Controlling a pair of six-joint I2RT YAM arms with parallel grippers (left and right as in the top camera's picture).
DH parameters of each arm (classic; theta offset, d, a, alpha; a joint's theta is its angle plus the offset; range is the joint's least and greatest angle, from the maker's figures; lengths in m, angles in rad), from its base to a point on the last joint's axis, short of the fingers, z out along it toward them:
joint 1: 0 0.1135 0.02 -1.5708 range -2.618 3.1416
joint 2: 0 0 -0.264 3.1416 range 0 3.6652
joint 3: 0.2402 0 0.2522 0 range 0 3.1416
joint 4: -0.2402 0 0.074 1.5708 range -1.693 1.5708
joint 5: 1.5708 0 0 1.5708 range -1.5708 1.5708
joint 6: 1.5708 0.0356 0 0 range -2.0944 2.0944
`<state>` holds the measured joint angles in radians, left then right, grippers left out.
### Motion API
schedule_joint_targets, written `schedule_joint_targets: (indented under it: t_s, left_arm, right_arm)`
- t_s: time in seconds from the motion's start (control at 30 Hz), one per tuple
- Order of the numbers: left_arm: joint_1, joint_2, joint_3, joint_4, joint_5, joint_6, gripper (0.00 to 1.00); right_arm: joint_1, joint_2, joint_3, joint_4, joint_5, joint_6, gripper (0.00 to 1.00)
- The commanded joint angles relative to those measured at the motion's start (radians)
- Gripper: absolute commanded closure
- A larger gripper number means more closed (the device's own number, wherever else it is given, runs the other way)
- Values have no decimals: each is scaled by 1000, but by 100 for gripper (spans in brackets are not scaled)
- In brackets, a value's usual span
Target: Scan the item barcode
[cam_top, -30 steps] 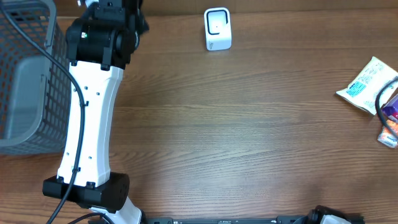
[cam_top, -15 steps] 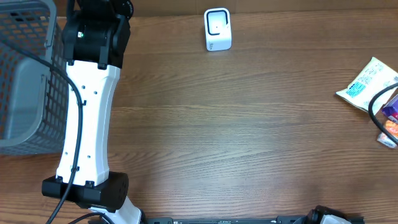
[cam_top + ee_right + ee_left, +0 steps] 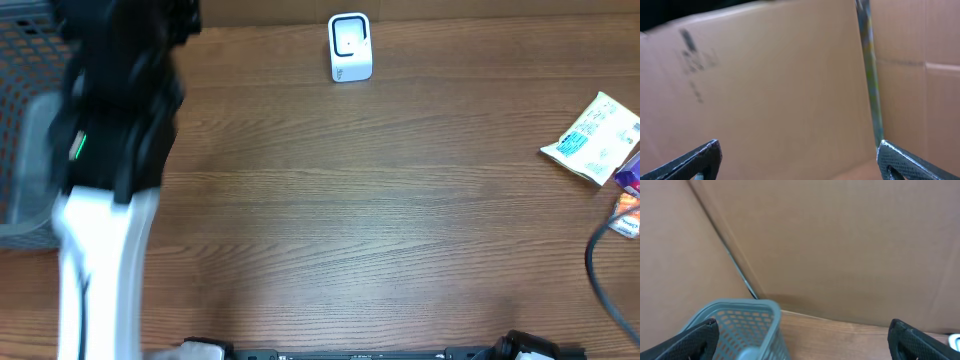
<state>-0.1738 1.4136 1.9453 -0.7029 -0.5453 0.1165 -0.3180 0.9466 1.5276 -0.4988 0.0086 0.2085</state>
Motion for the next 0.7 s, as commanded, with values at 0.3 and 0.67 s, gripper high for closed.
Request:
schedule_joint_targets:
  t_s: [0.3, 0.67]
  left_arm:
    - [11, -689, -573, 288, 49, 44, 0]
    - [15, -992, -676, 326, 50, 43, 0]
  right_arm:
    - [3, -180, -98, 113, -247, -3, 0]
    - [2, -461, -288, 200, -272, 1, 0]
